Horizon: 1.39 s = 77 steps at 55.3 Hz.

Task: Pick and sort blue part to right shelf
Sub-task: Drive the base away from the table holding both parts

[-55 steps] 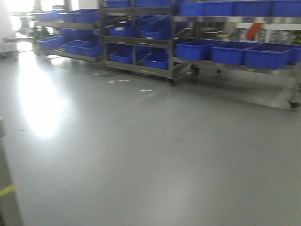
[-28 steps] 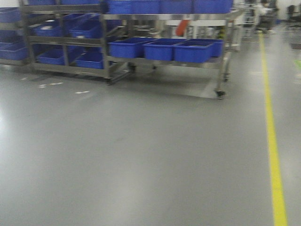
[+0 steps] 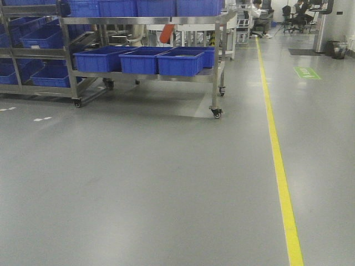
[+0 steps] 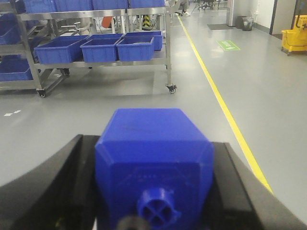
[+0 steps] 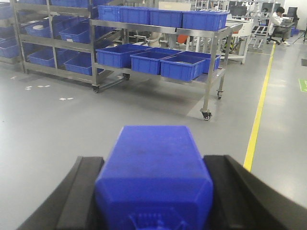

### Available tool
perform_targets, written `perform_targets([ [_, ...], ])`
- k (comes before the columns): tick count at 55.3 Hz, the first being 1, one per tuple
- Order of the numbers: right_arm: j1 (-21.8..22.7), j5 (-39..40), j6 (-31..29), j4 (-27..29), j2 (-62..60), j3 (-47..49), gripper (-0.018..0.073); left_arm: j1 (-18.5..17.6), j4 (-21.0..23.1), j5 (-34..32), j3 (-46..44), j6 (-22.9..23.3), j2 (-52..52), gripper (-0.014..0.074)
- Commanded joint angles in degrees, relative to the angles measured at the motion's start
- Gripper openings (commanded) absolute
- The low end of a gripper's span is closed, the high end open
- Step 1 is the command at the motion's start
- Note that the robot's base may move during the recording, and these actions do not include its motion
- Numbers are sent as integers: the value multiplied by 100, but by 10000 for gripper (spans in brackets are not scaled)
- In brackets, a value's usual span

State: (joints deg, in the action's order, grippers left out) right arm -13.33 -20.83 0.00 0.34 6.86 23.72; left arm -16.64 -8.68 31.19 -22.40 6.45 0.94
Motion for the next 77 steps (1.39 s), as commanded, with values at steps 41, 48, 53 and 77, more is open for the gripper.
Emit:
perform_targets([
  [41, 7, 565, -39, -34, 103, 175, 149, -42, -3, -524, -174, 32, 99, 283],
  [48, 7, 570, -39, -34, 103, 175, 149, -42, 5, -524, -174, 32, 99, 283],
  [53, 7, 570, -39, -34, 103, 175, 149, -42, 5, -524, -174, 32, 99, 283],
  [77, 7, 570, -39, -34, 103, 175, 149, -42, 18, -524, -174, 32, 99, 283],
])
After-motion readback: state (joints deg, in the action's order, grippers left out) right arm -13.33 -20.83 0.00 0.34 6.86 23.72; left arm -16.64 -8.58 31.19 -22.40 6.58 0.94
